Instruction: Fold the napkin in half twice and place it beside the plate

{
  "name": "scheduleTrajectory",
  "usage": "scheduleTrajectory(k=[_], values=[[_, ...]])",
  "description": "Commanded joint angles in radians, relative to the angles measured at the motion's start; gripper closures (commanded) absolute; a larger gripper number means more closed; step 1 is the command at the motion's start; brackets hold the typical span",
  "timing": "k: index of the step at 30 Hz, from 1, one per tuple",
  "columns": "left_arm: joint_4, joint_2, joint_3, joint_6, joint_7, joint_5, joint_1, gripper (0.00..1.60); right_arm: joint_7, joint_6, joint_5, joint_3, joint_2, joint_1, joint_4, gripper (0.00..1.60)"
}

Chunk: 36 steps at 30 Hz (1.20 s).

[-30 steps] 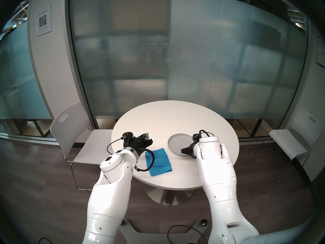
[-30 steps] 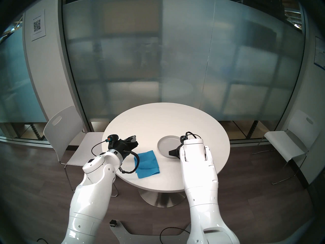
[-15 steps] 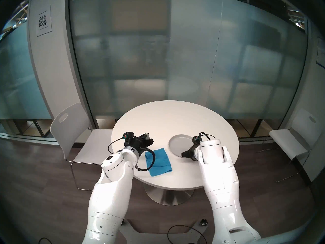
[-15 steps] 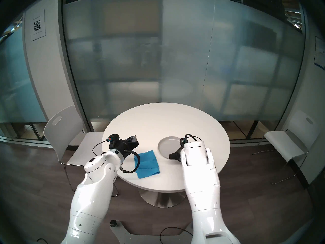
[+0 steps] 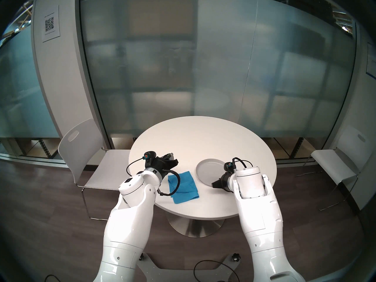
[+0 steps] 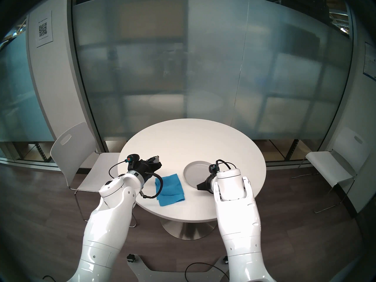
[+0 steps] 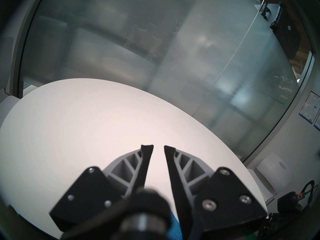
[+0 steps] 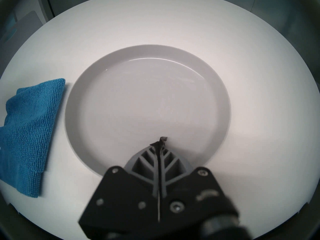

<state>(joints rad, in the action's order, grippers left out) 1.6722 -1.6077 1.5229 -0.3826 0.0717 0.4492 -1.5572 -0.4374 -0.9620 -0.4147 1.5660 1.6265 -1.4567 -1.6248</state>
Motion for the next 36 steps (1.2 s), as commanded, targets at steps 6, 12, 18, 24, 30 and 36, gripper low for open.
scheduleTrajectory(k=[6,12,18,24,30,36], values=[[-0.003,0.002,0.003,0.004,0.011,0.003,0.036,0.77,-0.070,0.002,-0.023,-0.007,-0.018,-0.090,-0.116,1.42],[-0.004,0.001,0.002,0.004,0.014,0.003,0.038,0.77,-0.099,0.002,-0.042,-0.005,-0.023,-0.134,-0.170,1.42],[0.001,0.001,0.002,0.004,0.017,0.003,0.033,0.77,-0.124,0.002,-0.057,-0.007,-0.024,-0.174,-0.224,1.42],[0.008,0.000,0.001,0.004,0.021,0.003,0.027,0.75,-0.132,0.002,-0.063,-0.003,-0.023,-0.188,-0.272,1.42],[0.016,0.002,0.004,0.006,0.023,0.003,0.017,0.73,-0.129,0.002,-0.054,0.004,-0.022,-0.173,-0.340,1.42],[0.040,0.000,-0.003,0.004,0.029,0.004,0.000,0.74,-0.129,0.002,-0.034,0.033,-0.020,-0.171,-0.432,1.41]])
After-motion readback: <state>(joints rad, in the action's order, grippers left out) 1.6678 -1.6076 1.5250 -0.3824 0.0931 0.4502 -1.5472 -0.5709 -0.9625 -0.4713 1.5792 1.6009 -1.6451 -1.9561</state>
